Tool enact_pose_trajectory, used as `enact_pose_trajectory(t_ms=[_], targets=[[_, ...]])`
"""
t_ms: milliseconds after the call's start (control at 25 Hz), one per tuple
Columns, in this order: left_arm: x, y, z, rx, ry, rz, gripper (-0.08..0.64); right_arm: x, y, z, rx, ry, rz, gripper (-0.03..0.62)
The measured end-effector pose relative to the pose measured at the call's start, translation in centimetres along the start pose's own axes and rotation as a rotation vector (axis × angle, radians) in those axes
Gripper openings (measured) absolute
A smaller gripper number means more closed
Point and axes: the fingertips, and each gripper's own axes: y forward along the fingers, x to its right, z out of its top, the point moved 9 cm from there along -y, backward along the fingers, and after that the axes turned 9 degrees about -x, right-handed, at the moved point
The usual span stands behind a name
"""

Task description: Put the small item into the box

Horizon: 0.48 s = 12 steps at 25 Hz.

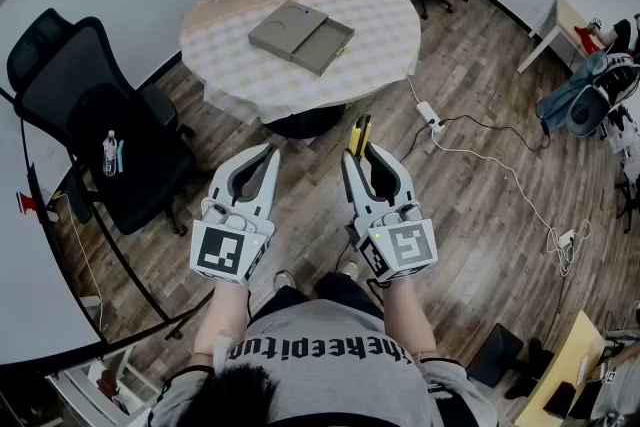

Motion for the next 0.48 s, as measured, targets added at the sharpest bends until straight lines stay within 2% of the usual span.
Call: enact_pose_trajectory(t_ms=[480], targets=[[0.31,-0.86,0.22,0.026,-0.019,0.041,0.015,0.36,-0.92,0.35,0.016,-0.007,-0.001,0.118]])
